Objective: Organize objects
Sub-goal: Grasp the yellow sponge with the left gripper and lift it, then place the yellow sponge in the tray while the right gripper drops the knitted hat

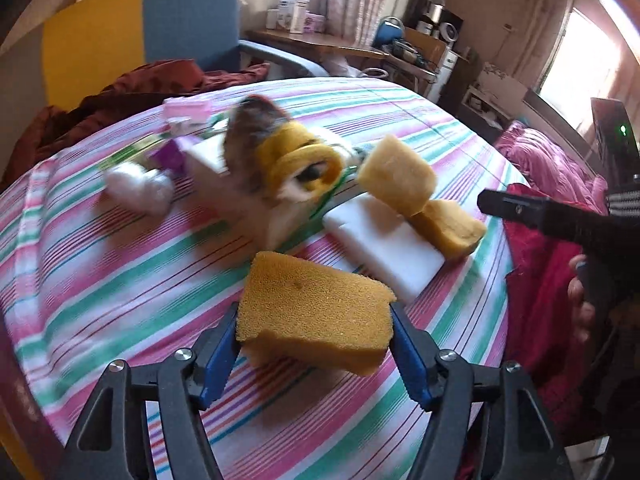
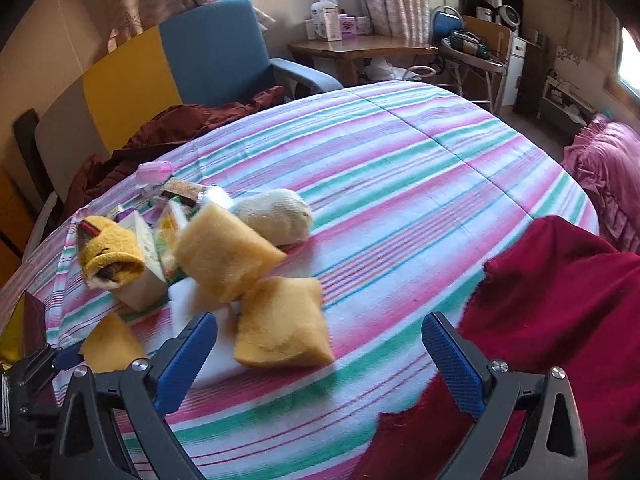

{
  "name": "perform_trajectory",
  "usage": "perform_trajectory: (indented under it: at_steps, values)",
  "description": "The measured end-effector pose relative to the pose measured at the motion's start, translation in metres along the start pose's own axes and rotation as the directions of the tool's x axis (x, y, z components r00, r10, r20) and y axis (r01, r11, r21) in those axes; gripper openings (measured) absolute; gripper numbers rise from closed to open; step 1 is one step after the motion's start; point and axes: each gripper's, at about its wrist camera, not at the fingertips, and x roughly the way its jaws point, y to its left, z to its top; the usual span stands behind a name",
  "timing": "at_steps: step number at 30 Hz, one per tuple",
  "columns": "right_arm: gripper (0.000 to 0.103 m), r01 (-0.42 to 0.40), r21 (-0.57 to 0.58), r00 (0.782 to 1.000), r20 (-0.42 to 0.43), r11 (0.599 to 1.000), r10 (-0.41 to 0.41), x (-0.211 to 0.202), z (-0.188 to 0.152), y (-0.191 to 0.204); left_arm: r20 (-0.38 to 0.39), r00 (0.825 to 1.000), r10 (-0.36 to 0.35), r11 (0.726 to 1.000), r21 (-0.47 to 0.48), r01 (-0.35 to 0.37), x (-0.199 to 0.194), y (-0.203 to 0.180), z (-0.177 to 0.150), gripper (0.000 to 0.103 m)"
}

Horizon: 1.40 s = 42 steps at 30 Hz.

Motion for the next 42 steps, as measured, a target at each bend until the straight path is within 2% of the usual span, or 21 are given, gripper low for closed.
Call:
perform_trajectory:
  at_steps: [5, 10, 14, 17, 18, 19, 20, 21, 22, 25, 29, 32, 35, 39, 42]
  values:
    - [0.103, -0.088, -0.08, 0.996, 0.006, 0.993, 0.089, -0.002, 0.009, 0.035, 0.021, 1.0, 0.022, 0.997, -0.071, -0.02, -0.025, 0.017, -0.015, 0.07]
    - [0.103, -0.198, -0.192, 0.979, 0.002, 0.961, 0.203, 0.001, 0.024, 0.09, 0.066, 0.997, 0.046, 0.993, -0.113, -0.038, -0.052, 0.027, -0.022, 0.07]
    - [0.103, -0.222, -0.287, 0.974, -0.026, 0.932, 0.224, 0.019, 0.034, 0.138, 0.118, 0.99, 0.073, 0.989, -0.133, -0.057, -0.076, 0.034, -0.025, 0.07]
    - [0.101, -0.207, -0.329, 0.978, -0.046, 0.921, 0.203, 0.034, 0.038, 0.158, 0.145, 0.985, 0.094, 0.985, -0.155, -0.072, -0.091, 0.04, -0.028, 0.07]
    - [0.098, -0.205, -0.34, 0.979, -0.057, 0.918, 0.198, 0.041, 0.039, 0.164, 0.149, 0.984, 0.096, 0.984, -0.163, -0.072, -0.094, 0.043, -0.029, 0.07]
    - [0.091, -0.201, -0.349, 0.98, -0.067, 0.915, 0.19, 0.046, 0.038, 0.167, 0.153, 0.983, 0.1, 0.982, -0.173, -0.073, -0.098, 0.045, -0.03, 0.07]
    - [0.078, -0.198, -0.36, 0.98, -0.082, 0.912, 0.18, 0.051, 0.038, 0.171, 0.159, 0.981, 0.108, 0.98, -0.185, -0.078, -0.101, 0.049, -0.032, 0.07]
    - [0.07, -0.202, -0.369, 0.979, -0.103, 0.907, 0.176, 0.056, 0.037, 0.175, 0.161, 0.98, 0.113, 0.978, -0.193, -0.081, -0.103, 0.051, -0.034, 0.071]
    - [0.056, -0.213, -0.369, 0.976, -0.12, 0.905, 0.18, 0.06, 0.036, 0.176, 0.165, 0.979, 0.117, 0.975, -0.206, -0.082, -0.107, 0.054, -0.036, 0.071]
    - [0.047, -0.205, -0.39, 0.978, -0.106, 0.898, 0.177, 0.054, 0.032, 0.178, 0.171, 0.976, 0.135, 0.969, -0.229, -0.094, -0.115, 0.062, -0.044, 0.071]
    - [0.047, -0.248, -0.424, 0.968, -0.082, 0.871, 0.235, 0.026, 0.026, 0.185, 0.173, 0.968, 0.181, 0.95, -0.287, -0.126, -0.137, 0.079, -0.06, 0.071]
    - [0.047, -0.322, -0.457, 0.944, -0.092, 0.829, 0.316, 0.004, 0.013, 0.202, 0.176, 0.954, 0.243, 0.92, -0.355, -0.169, -0.161, 0.098, -0.078, 0.071]
    - [0.047, -0.415, -0.488, 0.905, -0.131, 0.768, 0.405, -0.015, -0.004, 0.228, 0.165, 0.936, 0.31, 0.884, -0.412, -0.22, -0.183, 0.117, -0.1, 0.071]
    - [0.047, -0.532, -0.536, 0.837, -0.213, 0.655, 0.505, -0.034, -0.037, 0.275, 0.118, 0.894, 0.431, 0.81, -0.486, -0.327, -0.211, 0.144, -0.14, 0.071]
    - [0.047, -0.591, -0.57, 0.794, -0.288, 0.57, 0.536, -0.041, -0.068, 0.315, 0.075, 0.875, 0.479, 0.759, -0.535, -0.37, -0.222, 0.16, -0.167, 0.072]
